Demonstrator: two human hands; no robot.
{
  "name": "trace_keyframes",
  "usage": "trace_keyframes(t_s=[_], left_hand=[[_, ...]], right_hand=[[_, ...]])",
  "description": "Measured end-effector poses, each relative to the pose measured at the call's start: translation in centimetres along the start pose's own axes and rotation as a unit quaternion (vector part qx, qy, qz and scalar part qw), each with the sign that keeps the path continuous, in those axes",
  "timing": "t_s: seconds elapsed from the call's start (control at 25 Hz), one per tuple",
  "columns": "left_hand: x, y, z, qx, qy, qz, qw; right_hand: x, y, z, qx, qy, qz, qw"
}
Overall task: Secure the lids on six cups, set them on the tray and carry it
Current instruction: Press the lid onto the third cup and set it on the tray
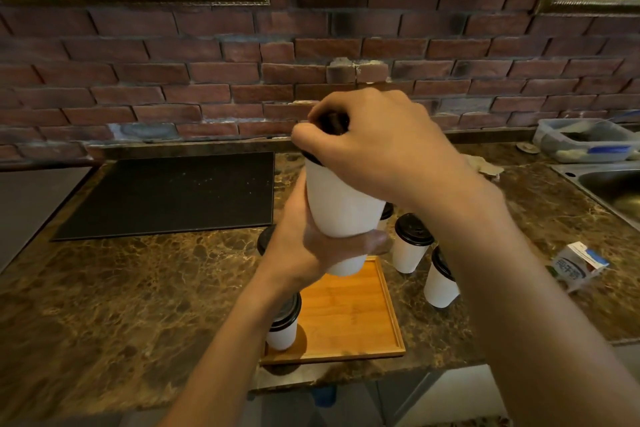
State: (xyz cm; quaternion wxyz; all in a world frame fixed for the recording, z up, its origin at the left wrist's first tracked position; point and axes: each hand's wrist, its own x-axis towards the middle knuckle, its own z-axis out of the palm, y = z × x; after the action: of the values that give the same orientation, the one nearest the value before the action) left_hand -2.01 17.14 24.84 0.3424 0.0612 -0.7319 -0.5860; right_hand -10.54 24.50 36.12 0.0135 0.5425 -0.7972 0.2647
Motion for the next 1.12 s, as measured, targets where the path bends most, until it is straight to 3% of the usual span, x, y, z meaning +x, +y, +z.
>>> trace_keyframes(t_s=[0.08,0.16,0.24,0.32,0.44,0.56,0.68,0.76,0.84,0.92,1.0,1.12], left_hand=[[0.1,0.0,0.3,0.012,0.033,0.023,0.999],[0.3,0.0,-0.1,0.009,0.018,0.03,0.999],[0.6,0.1,-0.7,-0.022,-0.035,0.005,0.999],[0.6,0.3,-1.2,-0.043,-0.07,-0.019,0.996],[0.4,0.1,-1.2,-0.038,-0.091,-0.011,0.995],[0.3,0.7,-0.4,-0.005,-0.057,0.01,0.998],[0.4,1.0,0.1,0.021,-0.006,0.03,0.999],[0.4,1.1,-0.3,0.007,-0.008,0.023,1.0],[0.3,1.3,-1.3,-0.035,-0.038,0.003,0.999],[0.3,1.7,-1.9,-0.059,-0.091,0.005,0.994],[0.2,2.0,-2.0,-0.057,-0.114,0.011,0.992],[0.2,2.2,-1.5,-0.033,-0.065,0.016,0.997]], right_hand=[[0.0,-0.6,0.6,-0.02,0.085,0.004,0.996],[0.1,-0.3,-0.5,0.051,0.102,-0.052,0.992],[0.2,0.6,-1.9,0.128,0.05,-0.107,0.985],[0.1,1.2,-2.7,0.165,-0.053,-0.162,0.972],[0.2,0.9,-3.5,0.134,-0.147,-0.181,0.963],[0.3,-0.5,-2.4,-0.03,-0.057,-0.1,0.993],[-0.1,-1.6,0.0,-0.133,0.096,0.032,0.986],[-0.3,-1.5,-0.9,-0.083,0.106,-0.038,0.99],[-0.3,-0.7,-3.0,0.046,-0.012,-0.166,0.985],[-0.4,0.2,-4.0,0.195,-0.106,-0.227,0.948],[-0.4,0.7,-4.1,0.254,-0.112,-0.211,0.937],[-0.4,-0.2,-3.0,0.131,-0.014,-0.126,0.983]])
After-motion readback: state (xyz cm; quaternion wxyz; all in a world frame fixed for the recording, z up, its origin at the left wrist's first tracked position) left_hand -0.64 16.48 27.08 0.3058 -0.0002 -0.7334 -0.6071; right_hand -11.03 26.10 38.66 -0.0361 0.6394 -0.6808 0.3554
